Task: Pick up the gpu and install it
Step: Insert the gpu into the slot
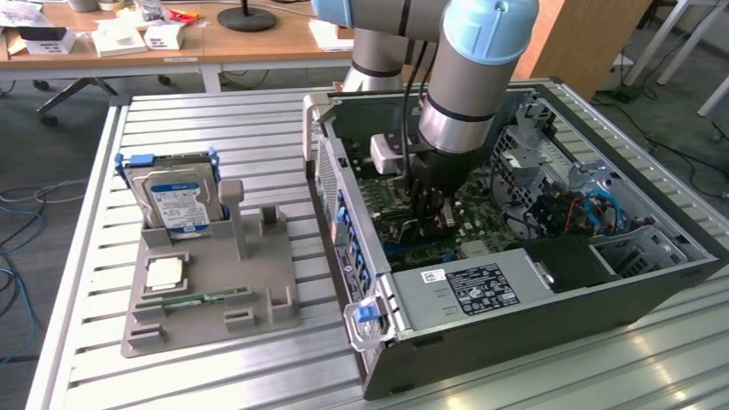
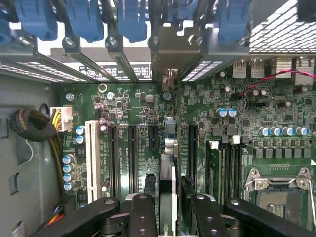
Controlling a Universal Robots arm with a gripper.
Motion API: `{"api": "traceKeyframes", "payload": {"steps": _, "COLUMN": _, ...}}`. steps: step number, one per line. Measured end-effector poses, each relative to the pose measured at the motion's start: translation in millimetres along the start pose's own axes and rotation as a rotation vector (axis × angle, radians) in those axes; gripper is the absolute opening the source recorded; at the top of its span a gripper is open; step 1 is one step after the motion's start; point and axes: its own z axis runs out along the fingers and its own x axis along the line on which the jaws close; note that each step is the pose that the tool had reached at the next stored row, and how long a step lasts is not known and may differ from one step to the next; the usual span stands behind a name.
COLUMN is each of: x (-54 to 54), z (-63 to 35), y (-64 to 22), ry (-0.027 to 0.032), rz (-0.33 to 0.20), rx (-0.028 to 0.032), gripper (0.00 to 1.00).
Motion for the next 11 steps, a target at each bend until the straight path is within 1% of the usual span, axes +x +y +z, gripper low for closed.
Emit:
{"api": "traceKeyframes", "payload": {"steps": 4, "x": -0.2, "z": -11.0, "y": 0.0, "ry": -0.0002, "rz": 0.0, "rx": 0.0001, "gripper": 0.33}}
{"api": "traceKeyframes", "payload": {"steps": 11, "x": -0.6, "z": -38.2, "y": -0.1, "ry": -0.0002, "rz": 0.0, "rx": 0.0001, "gripper": 0.33}}
